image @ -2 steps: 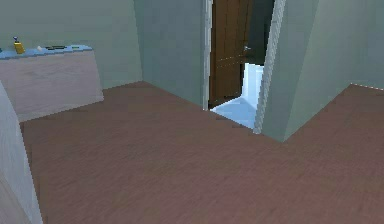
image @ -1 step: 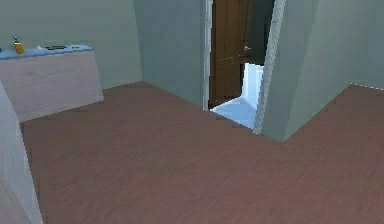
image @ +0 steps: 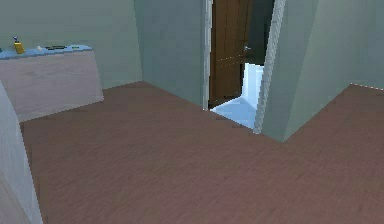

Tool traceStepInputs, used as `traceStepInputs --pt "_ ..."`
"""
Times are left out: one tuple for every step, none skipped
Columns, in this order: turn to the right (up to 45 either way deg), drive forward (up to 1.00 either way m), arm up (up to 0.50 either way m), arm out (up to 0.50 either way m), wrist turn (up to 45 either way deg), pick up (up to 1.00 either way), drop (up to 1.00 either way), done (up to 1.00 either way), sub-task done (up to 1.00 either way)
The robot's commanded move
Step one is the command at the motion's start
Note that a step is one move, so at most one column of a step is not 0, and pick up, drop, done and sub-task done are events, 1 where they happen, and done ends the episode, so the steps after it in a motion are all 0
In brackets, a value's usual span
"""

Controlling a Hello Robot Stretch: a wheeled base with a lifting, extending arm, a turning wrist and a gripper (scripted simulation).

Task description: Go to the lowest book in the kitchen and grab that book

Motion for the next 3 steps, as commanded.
traceStepInputs --pt "0.0 0.0 0.0 0.0 45.0 0.0 0.0 0.0 0.0" --pt "0.0 0.0 0.0 0.0 3.0 0.0 0.0 0.0 0.0" --pt "0.0 0.0 -0.3 0.0 0.0 0.0 0.0 0.0 0.0"
